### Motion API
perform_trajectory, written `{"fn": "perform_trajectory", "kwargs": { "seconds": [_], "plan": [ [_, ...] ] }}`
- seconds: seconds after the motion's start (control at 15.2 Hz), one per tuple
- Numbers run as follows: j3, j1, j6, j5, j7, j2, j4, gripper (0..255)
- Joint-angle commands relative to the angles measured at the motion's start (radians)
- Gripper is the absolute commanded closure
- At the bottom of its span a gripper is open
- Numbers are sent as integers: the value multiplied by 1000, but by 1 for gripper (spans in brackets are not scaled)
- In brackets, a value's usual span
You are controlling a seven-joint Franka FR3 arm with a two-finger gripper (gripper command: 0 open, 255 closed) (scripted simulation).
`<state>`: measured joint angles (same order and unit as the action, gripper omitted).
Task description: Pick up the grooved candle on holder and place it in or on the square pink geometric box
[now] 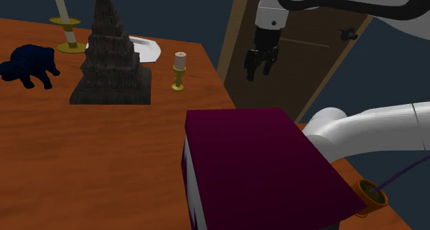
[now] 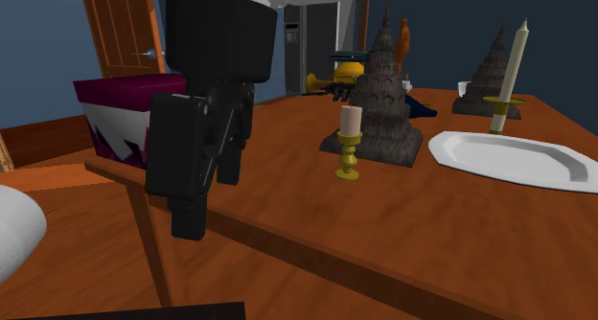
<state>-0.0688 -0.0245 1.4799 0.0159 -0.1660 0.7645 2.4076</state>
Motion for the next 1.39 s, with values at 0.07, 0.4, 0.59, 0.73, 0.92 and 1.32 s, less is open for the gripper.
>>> {"fn": "perform_trajectory", "kwargs": {
  "seconds": [0.07, 0.4, 0.59, 0.73, 0.92, 1.32],
  "plan": [
    [-19, 4, 11, 16, -27, -19, -16, 0],
    [-113, 19, 66, 80, -158, -125, -110, 0],
    [-166, 22, 97, 103, -237, -198, -179, 0],
    [-201, 23, 115, 111, -290, -249, -231, 0],
    [-253, 21, 139, 113, -370, -332, -317, 0],
    [-353, 19, 166, 70, -540, -518, -522, 0]
  ]
}}
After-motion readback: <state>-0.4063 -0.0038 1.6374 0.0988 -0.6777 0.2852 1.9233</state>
